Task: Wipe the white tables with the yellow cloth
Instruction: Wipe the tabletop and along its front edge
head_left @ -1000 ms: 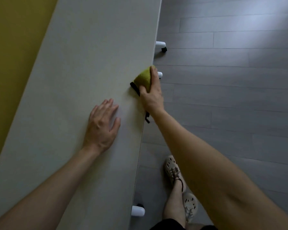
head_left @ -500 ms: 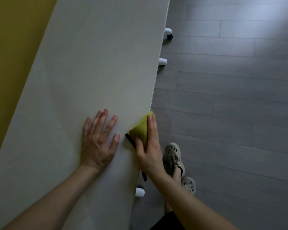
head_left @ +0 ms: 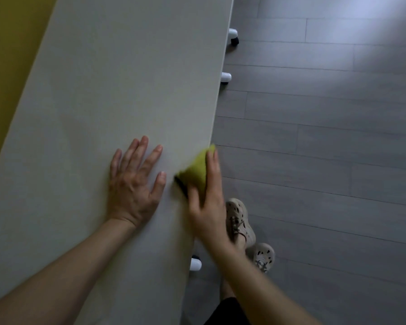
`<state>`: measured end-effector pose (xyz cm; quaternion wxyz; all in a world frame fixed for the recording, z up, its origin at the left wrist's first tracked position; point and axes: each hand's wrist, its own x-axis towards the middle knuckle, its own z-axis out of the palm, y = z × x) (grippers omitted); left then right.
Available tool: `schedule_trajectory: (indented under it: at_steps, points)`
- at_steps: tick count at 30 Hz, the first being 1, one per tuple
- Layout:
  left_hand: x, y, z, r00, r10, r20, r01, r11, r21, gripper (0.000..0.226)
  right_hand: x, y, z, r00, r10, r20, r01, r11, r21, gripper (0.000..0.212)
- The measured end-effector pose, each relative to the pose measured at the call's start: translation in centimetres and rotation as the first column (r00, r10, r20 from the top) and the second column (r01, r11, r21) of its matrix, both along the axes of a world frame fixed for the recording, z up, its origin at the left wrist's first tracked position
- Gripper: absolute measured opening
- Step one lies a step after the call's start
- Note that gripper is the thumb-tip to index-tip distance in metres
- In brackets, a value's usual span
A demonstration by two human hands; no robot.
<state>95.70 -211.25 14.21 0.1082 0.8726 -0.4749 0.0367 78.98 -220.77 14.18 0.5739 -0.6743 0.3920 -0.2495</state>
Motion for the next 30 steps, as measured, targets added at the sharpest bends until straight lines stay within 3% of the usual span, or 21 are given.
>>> schedule_trajectory:
  at_steps: [4,12,15,19,24,26,30]
  points:
    - [-0.1,-0.1,0.1,1.000,0.006,0.005,-0.006,1.000,-0.005,0.062,-4.4,5.4,0.4,0.996,0.086,-0.005,-0.086,0.996,-0.002,0.087]
    - [0.0,-0.2,0.0,1.000,0.007,0.016,-0.007,1.000,-0.002,0.062,7.2,-11.4,-0.6,1.000,-0.011,-0.006,0.011,1.000,-0.014,0.081]
    - [0.0,-0.2,0.0,1.000,0.012,0.011,-0.012,1.000,-0.008,0.062,8.4,-14.1,-0.6,1.000,0.003,-0.018,-0.003,1.000,-0.010,0.081]
    - [0.0,-0.1,0.0,1.000,0.014,0.019,-0.014,1.000,-0.011,0.061,3.9,-5.7,0.0,0.998,-0.055,-0.004,0.055,0.998,-0.031,0.082]
    - [0.1,-0.3,-0.1,1.000,0.008,0.016,-0.008,0.999,-0.037,0.062,-6.7,9.3,0.6,0.997,0.076,0.013,-0.076,0.996,0.037,0.089]
    - [0.0,-0.2,-0.1,1.000,0.017,0.019,-0.016,0.999,-0.039,0.062,-7.6,10.0,1.0,0.995,0.098,0.022,-0.099,0.994,0.048,0.090]
    - [0.0,-0.4,0.0,0.999,0.013,0.035,-0.012,1.000,-0.014,0.063,-2.2,3.3,0.6,0.999,0.024,0.024,-0.025,0.999,0.039,0.087]
